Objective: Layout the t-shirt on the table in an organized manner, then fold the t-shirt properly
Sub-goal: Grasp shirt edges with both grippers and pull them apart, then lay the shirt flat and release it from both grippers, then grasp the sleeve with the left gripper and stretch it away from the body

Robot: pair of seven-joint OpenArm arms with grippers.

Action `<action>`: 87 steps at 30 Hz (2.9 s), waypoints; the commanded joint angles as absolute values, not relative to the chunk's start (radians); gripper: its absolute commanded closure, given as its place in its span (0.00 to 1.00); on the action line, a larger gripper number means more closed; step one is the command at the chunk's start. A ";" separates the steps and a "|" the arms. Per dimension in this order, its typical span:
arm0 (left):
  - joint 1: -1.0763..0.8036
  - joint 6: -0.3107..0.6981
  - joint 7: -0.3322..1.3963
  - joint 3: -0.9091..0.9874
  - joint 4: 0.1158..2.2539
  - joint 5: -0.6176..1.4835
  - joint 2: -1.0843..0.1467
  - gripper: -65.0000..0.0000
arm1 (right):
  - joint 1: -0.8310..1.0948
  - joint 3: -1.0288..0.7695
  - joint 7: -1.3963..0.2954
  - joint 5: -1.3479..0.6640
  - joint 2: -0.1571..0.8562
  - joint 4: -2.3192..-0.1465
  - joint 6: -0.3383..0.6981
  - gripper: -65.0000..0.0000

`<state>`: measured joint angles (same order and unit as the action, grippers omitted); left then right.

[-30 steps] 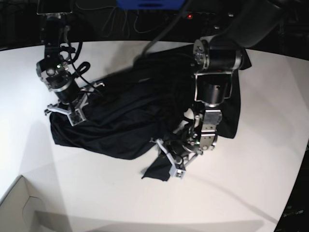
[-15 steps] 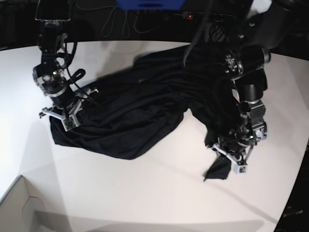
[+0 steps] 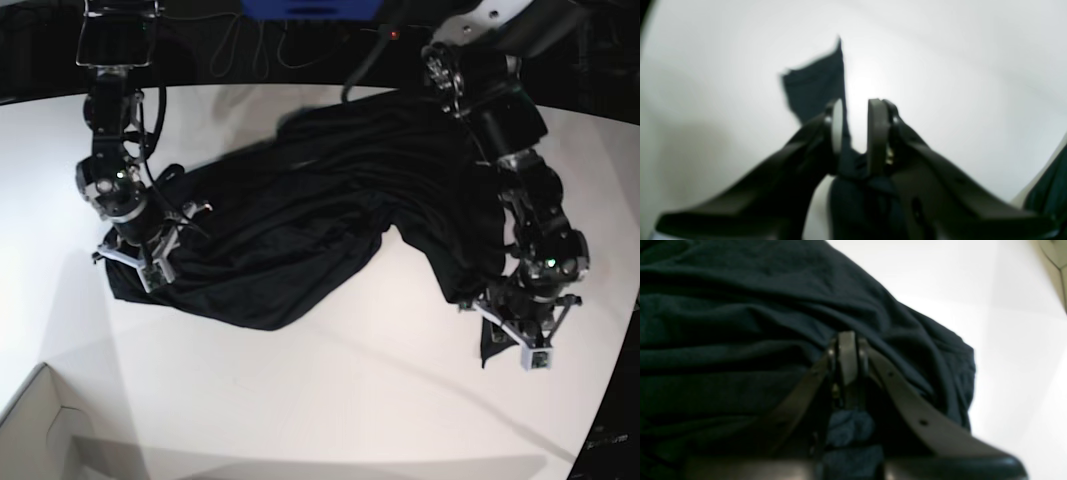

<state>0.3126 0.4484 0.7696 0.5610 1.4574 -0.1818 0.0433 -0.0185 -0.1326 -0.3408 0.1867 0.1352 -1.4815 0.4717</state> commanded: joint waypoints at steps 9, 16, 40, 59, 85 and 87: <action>0.124 0.447 0.737 0.552 1.567 -0.183 0.108 0.79 | -0.079 -0.062 -0.317 0.177 0.142 -1.469 0.466 1.00; 0.119 0.447 0.611 0.538 1.313 -0.183 0.062 0.79 | -0.232 -0.035 -0.314 0.179 0.142 -1.259 0.466 1.00; 0.364 0.446 0.533 0.547 1.260 -0.183 -0.104 0.79 | -0.762 -0.024 0.162 0.179 0.260 -0.300 0.015 1.00; 0.022 0.447 0.711 0.547 1.578 -0.183 0.051 0.79 | -0.288 -0.068 -0.271 0.176 0.231 -1.256 0.200 1.00; 0.475 0.446 0.348 0.544 0.788 -0.183 -0.139 0.79 | 0.214 -0.151 -0.604 0.177 0.127 -1.821 0.450 1.00; 0.463 0.446 0.348 0.545 0.829 -0.183 -0.140 0.79 | 0.209 -0.151 -0.601 0.177 0.127 -1.794 0.450 1.00</action>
